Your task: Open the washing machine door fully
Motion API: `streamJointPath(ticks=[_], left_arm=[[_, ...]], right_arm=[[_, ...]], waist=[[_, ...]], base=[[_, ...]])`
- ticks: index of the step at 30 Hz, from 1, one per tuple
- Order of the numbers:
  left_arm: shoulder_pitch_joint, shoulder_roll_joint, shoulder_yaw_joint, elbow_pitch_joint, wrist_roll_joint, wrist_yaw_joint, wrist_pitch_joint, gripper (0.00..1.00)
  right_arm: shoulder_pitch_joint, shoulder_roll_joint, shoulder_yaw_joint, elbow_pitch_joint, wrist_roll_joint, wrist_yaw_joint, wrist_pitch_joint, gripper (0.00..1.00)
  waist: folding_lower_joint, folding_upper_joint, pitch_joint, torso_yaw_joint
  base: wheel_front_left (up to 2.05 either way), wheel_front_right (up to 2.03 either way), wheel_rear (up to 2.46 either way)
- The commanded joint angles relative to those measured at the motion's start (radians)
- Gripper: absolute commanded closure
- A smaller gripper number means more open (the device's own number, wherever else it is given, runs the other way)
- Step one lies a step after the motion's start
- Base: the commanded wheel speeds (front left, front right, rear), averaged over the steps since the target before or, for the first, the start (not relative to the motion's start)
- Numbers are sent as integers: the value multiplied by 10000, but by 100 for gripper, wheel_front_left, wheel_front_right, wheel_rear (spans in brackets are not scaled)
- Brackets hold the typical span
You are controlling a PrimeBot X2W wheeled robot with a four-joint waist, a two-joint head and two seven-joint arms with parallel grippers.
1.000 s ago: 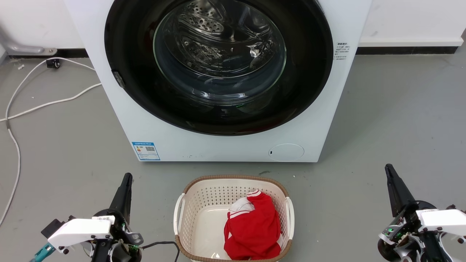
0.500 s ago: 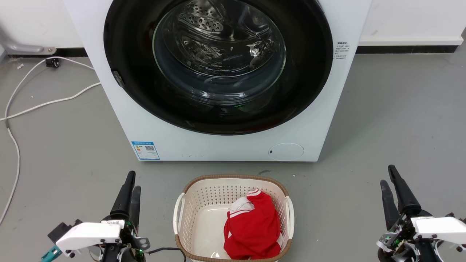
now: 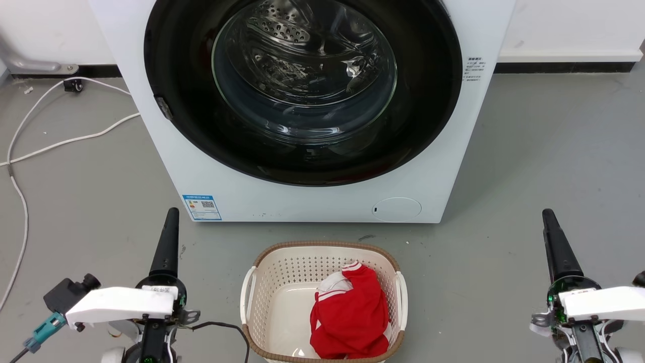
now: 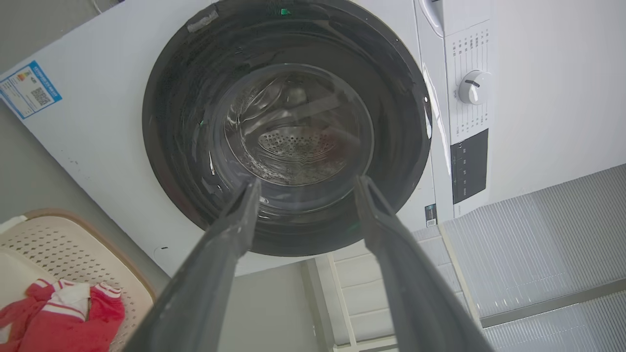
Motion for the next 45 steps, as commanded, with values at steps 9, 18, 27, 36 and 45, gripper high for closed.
streamJointPath(ticks=[9, 18, 27, 36, 45], left_arm=[[-307, 234, -184, -691, 2317, -21, -417, 0], [-219, 413, -309, -782, 4209, -24, -733, 0], [-100, 583, -503, -731, 5829, -26, -1026, 0], [16, 640, -608, -561, 7224, 7, -1289, 0], [90, 706, -790, -424, 8401, 70, -1533, 0]], right_arm=[[-172, -19, 297, -881, -3052, 0, -406, 0], [42, -16, 668, -1023, -5350, 0, -725, 0], [224, -13, 756, -873, -7075, 0, -942, 0], [345, -10, 806, -785, -8451, 0, -977, 0], [406, -7, 807, -709, -9623, 0, -933, 0]], waist=[[0, -1, 1, 30], [0, -1, 6, 42], [0, -1, -24, 49], [0, -1, -61, 65], [0, -1, -105, 82]], base=[[0, 0, 0], [0, 0, 0], [0, 0, 0], [0, 0, 0], [0, 0, 0]])
